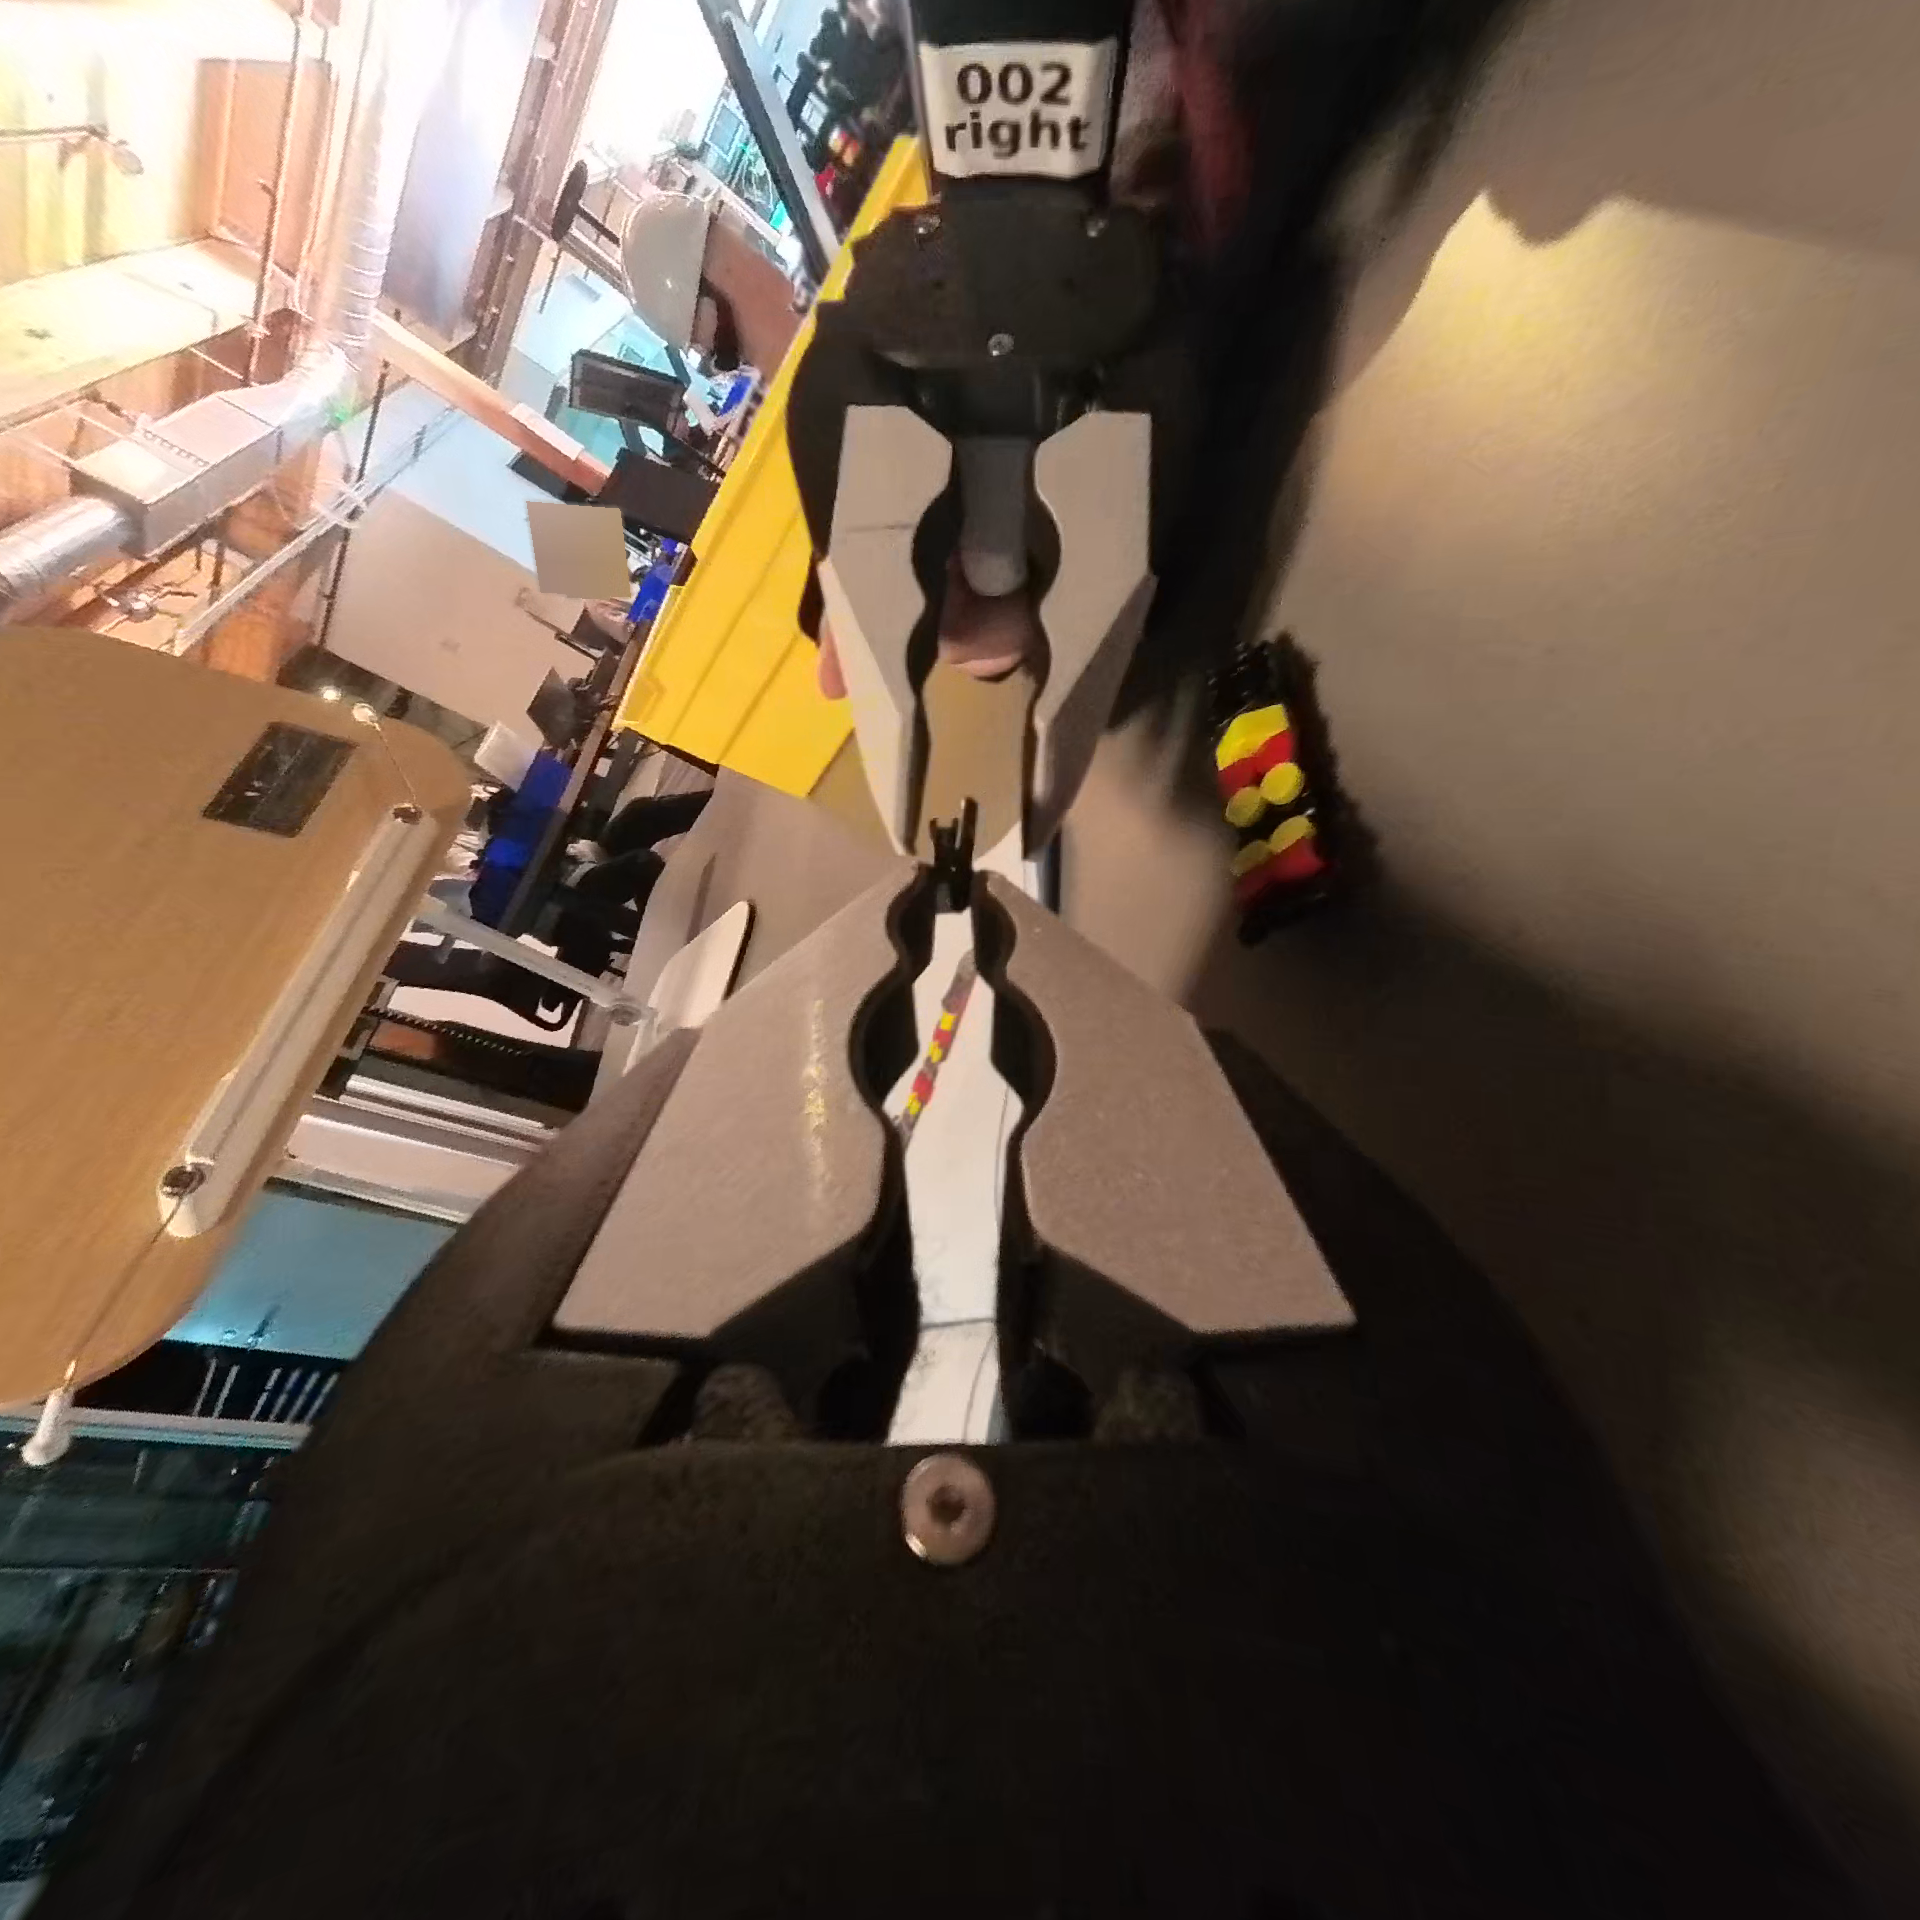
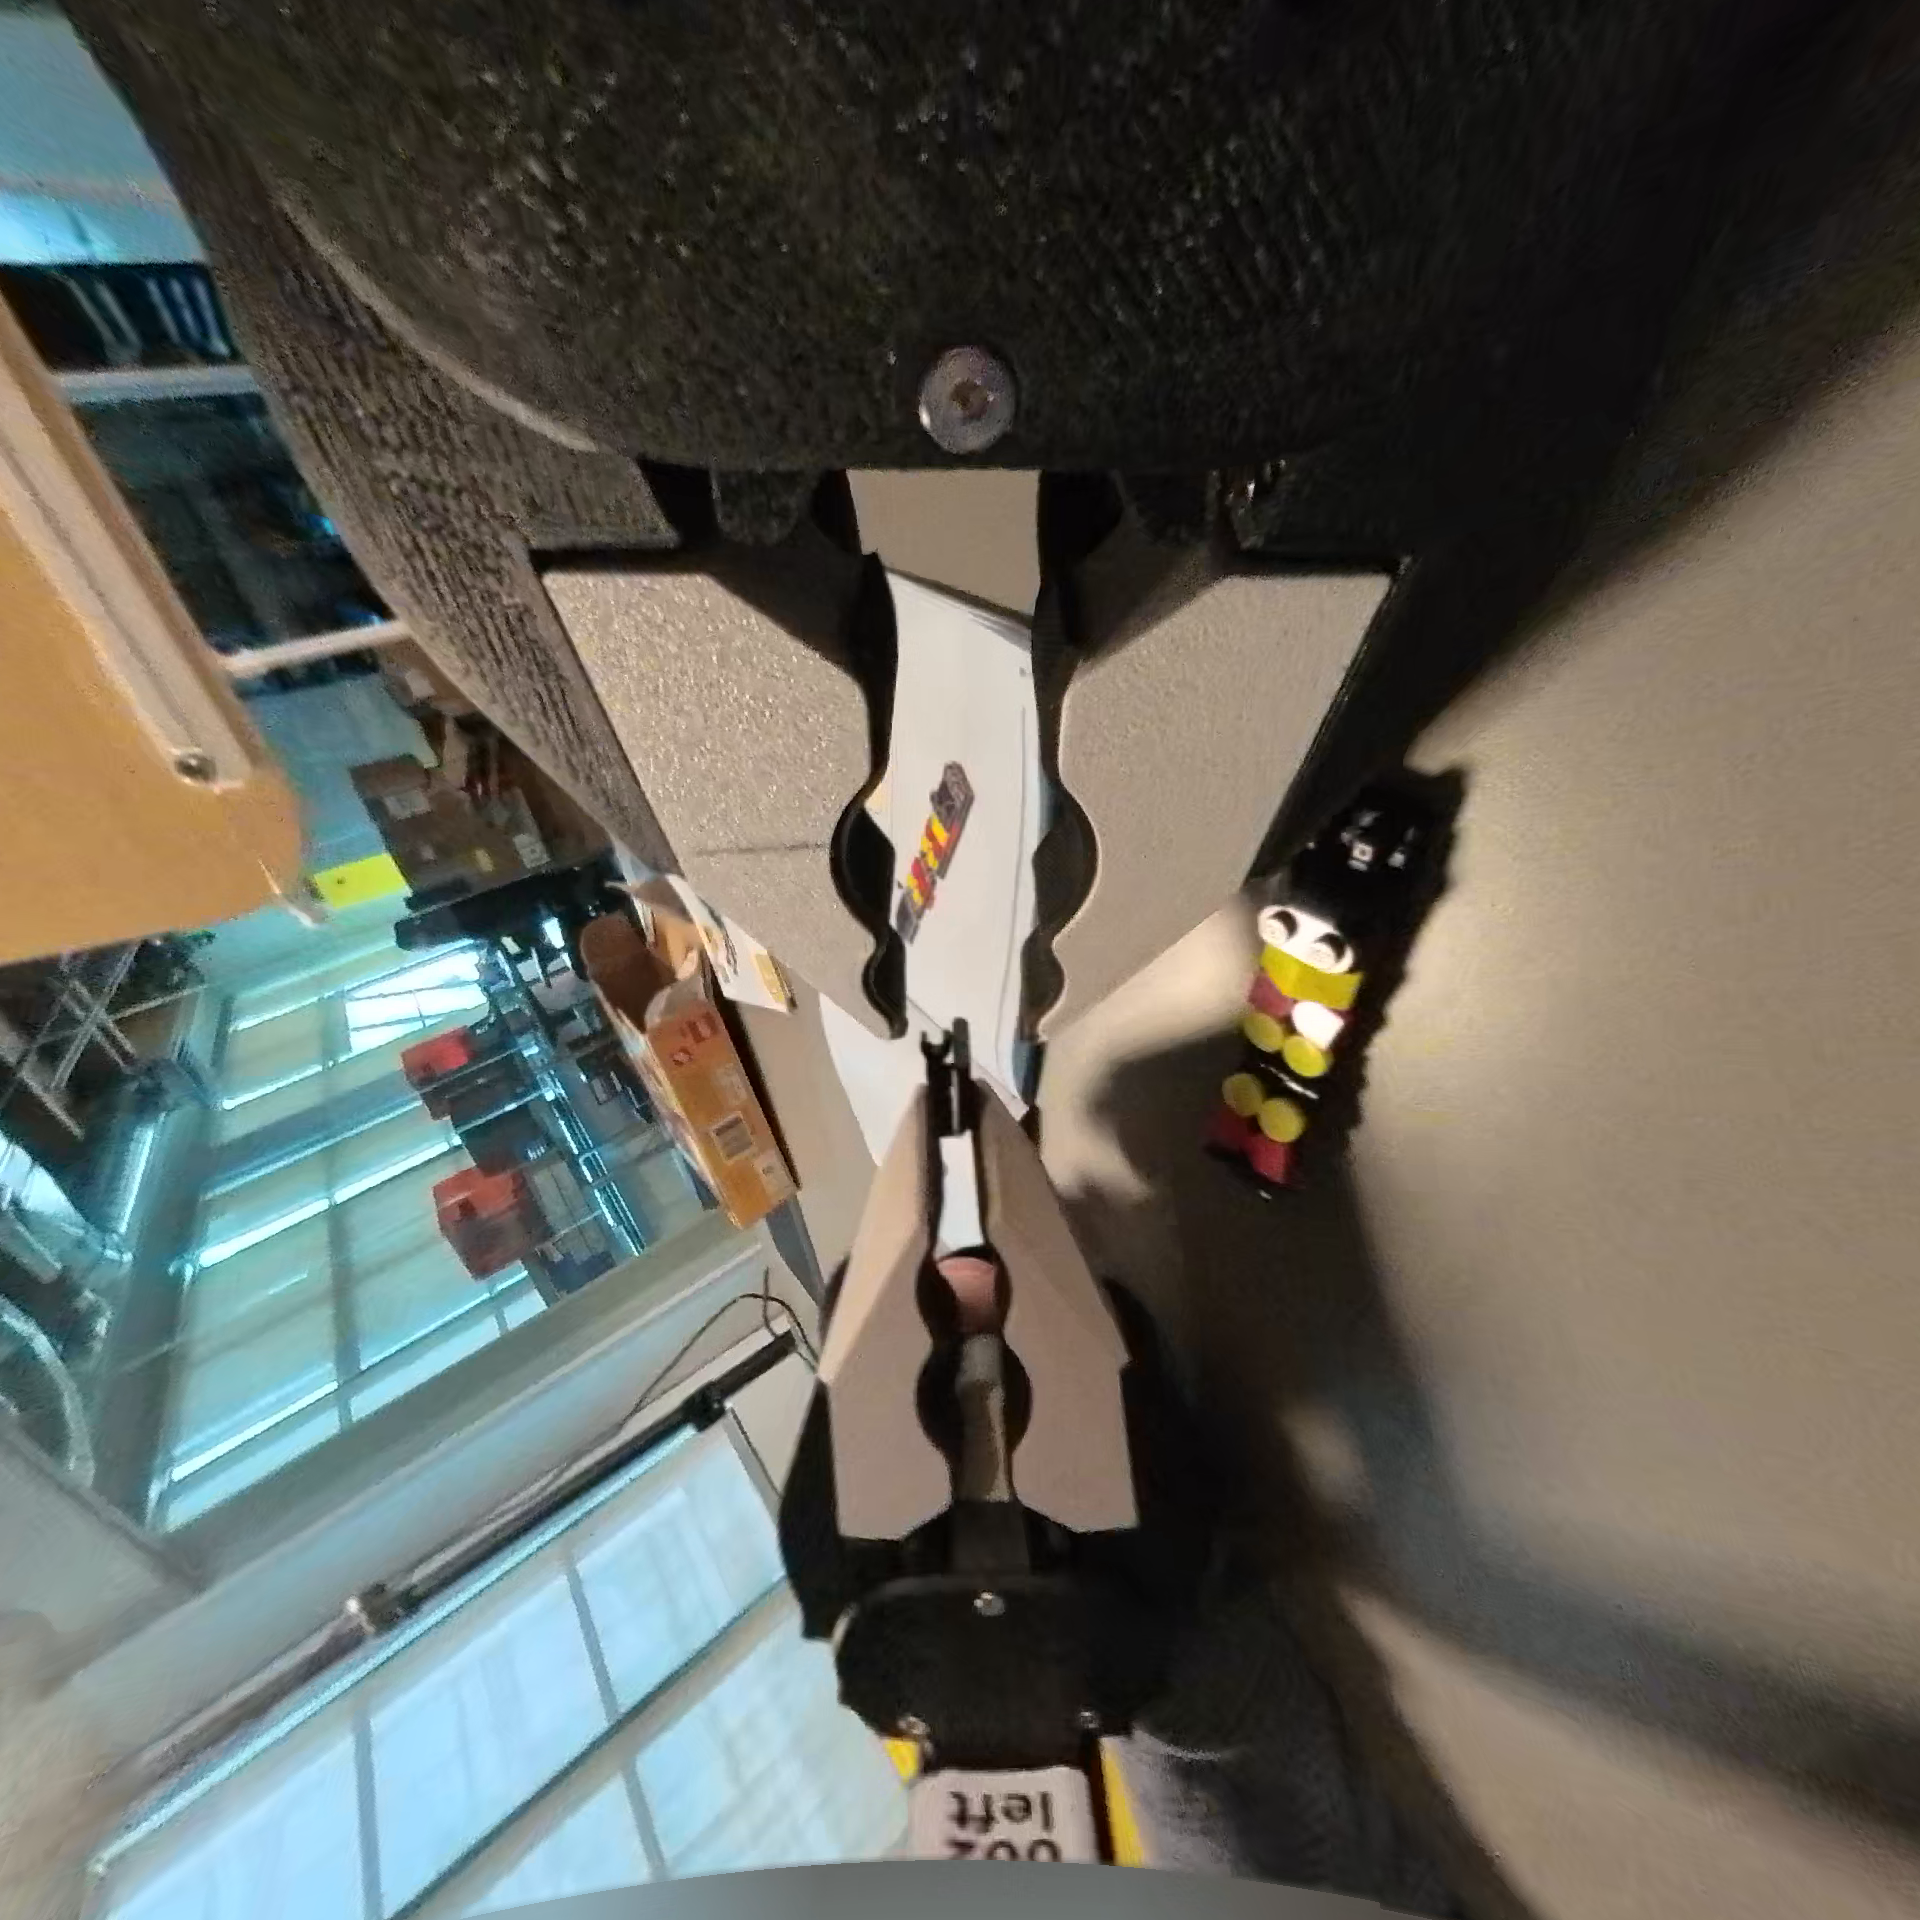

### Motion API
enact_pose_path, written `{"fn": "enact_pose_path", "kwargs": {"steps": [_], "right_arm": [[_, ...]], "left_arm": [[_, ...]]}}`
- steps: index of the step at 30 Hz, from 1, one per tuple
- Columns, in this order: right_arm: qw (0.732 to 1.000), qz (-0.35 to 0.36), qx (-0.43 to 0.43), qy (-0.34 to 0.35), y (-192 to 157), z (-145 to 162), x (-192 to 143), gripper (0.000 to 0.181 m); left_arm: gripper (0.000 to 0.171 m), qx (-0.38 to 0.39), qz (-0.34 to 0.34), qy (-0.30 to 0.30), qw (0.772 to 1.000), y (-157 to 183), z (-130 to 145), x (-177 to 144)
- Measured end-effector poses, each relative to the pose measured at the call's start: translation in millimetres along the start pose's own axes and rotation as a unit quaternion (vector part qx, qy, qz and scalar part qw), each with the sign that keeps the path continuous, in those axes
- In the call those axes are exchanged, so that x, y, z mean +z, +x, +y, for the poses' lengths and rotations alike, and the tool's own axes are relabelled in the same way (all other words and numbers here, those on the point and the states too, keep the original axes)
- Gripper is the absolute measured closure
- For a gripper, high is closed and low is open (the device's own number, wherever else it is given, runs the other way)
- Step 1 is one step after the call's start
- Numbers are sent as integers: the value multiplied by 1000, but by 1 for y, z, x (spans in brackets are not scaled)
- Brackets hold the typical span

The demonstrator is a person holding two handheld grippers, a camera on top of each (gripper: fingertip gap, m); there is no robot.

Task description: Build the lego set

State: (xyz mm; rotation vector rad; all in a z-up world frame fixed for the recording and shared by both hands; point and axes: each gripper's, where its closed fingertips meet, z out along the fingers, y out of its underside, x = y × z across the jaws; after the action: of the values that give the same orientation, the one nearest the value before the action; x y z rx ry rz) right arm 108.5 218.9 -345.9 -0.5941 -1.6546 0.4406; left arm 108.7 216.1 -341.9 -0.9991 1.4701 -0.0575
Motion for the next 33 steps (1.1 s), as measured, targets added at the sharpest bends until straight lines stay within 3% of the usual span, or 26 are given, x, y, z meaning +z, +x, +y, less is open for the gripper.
{"fn": "enact_pose_path", "kwargs": {"steps": [14, 33], "right_arm": [[1000, -11, 3, 1, -6, -3, 1, 174], [999, -10, 53, 0, 0, -5, -1, 174]], "left_arm": [[165, -28, 39, 8, 999, 10, -2, 1], [164, -13, 8, 11, 1000, 3, -2, 1]]}}
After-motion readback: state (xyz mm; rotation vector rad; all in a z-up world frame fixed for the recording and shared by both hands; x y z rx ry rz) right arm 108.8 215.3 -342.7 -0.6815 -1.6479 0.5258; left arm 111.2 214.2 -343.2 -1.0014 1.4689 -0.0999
